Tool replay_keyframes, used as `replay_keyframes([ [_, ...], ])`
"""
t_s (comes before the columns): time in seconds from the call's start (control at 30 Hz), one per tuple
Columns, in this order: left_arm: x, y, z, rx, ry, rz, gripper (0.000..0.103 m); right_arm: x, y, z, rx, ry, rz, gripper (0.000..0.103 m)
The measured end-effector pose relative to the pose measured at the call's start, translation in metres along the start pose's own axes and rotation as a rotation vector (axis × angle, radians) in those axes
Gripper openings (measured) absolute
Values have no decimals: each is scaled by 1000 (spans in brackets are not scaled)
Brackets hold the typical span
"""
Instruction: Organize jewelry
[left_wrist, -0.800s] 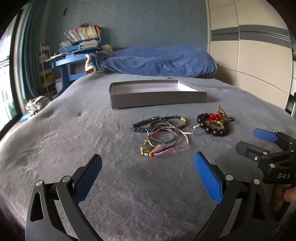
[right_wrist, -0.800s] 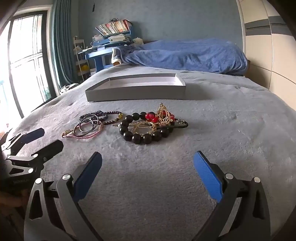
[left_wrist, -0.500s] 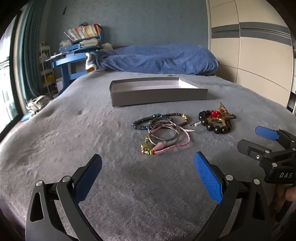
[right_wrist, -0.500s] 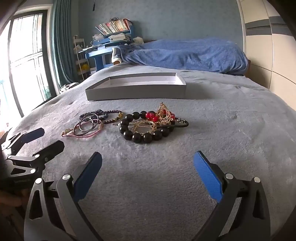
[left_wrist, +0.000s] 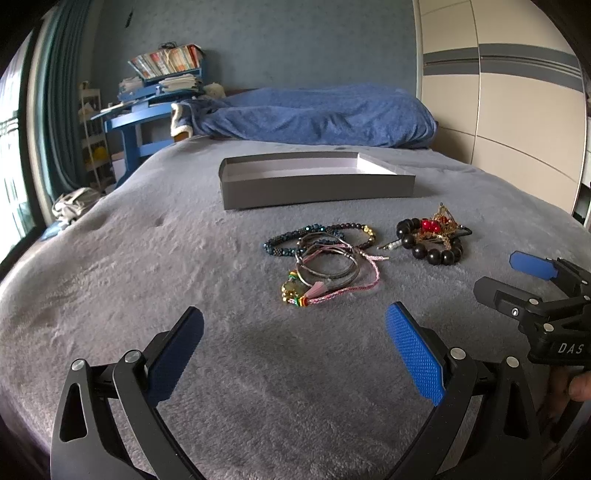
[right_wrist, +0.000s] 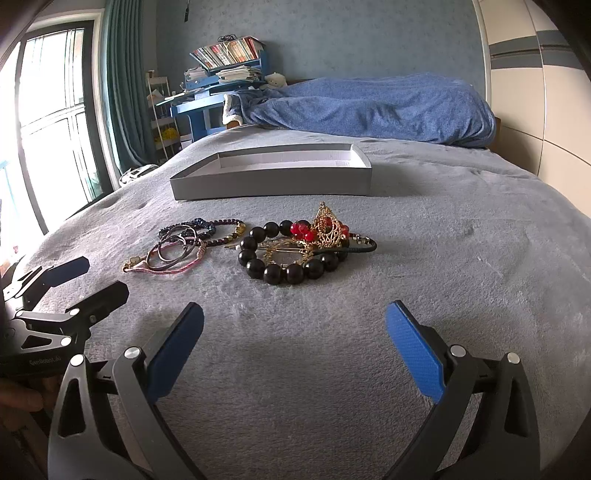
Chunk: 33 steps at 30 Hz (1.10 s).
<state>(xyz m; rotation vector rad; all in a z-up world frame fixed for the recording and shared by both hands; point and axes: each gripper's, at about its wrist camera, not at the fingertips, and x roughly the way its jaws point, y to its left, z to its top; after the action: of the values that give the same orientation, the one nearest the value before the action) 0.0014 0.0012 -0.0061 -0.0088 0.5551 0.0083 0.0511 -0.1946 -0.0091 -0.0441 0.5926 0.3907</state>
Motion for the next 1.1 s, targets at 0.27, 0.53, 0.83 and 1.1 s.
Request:
replay_keyframes([
  [0.27,2,0,0,1,7,0,98,0,0,0,2,1,1,98],
  [0.53,2,-1,0,1,8,1,98,0,0,0,2,1,1,98],
  [0.83,1,-1,0,4,7,1,98,0,0,0,2,2,1,98],
  [1.1,1,-1,0,7,8,1,98,0,-1,1,2,1,2,98],
])
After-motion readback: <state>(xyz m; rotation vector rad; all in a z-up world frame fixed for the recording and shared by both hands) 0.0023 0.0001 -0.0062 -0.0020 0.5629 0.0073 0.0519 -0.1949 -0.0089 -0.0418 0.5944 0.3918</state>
